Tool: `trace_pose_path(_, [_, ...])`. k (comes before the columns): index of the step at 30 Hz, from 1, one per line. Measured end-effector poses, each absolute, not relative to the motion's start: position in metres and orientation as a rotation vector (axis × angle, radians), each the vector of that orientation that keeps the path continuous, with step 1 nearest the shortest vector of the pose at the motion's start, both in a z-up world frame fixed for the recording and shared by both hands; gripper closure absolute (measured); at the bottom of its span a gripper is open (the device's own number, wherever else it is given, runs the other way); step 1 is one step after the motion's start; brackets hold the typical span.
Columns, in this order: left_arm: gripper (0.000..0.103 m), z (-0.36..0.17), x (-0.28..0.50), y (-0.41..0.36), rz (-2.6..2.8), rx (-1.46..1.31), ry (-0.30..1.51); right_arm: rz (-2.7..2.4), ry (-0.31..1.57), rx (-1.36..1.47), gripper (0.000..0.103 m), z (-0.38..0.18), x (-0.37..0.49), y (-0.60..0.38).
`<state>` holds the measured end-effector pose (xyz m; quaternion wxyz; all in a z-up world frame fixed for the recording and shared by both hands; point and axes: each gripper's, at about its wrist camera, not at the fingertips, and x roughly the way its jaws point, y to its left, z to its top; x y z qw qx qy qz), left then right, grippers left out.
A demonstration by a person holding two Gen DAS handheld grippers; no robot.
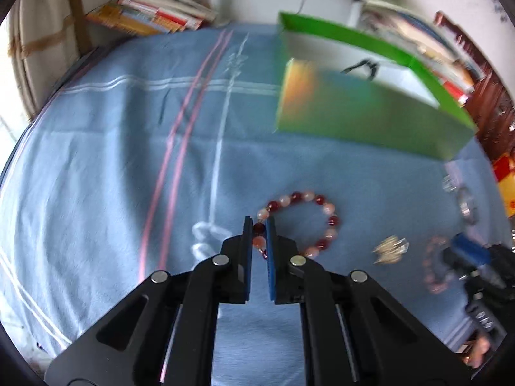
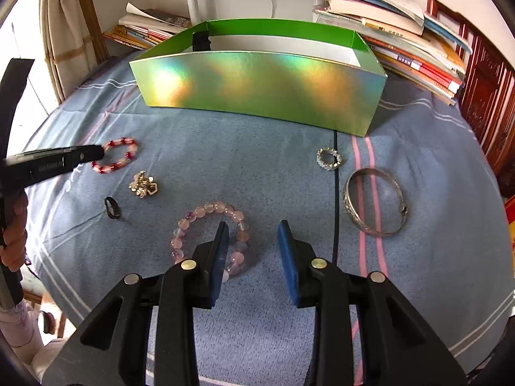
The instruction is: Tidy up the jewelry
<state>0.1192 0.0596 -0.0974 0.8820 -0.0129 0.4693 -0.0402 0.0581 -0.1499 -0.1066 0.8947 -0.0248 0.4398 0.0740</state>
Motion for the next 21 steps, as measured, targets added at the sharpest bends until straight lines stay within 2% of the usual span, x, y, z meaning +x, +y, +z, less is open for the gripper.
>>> trace_pose_path(4, [0.091,-0.099,0.114,0.056,-0.047,0.009,0.967,0.141,0.91,-0.061,0.071,-0.108,0.058,-0.148])
trace_pose_path(6, [0.08,-0.099,0.11,0.048,-0.021,0.047,0.947,0.137,0.901,-0.066,0.071,-0.108,0.058,-0.148])
trace_pose_path(8, [0.075,-0.1,0.105,0.042,0.007,0.085,0.924,0.132,0.894,-0.068,0.071,-0.108,0.059,-0.148])
trace_pose_path(13, [0.072,-0.099,0.099,0.041,0.036,0.115,0.895,0.12,0.887,-0.062,0.071,-0.107,0.063,-0.145])
trace_pose_path(17, [0.061,-0.1,0.099,0.048,0.037,0.092,0.896,0.112,0.888,-0.043,0.072,-0.107,0.064,-0.146])
trace_pose_path(18, [0.06,-0.1,0.099,0.051,0.029,0.078,0.901,0.117,0.891,-0.038,0.074,-0.107,0.063,-0.147])
trace_pose_path(20, [0.06,-0.099,0.094,0.052,0.006,0.058,0.91,0.131,0.893,-0.034,0.094,-0.107,0.062,-0.146])
trace_pose_path(21, [0.06,-0.099,0.093,0.051,-0.008,0.054,0.913,0.128,0.893,-0.035,0.094,-0.106,0.062,-0.145])
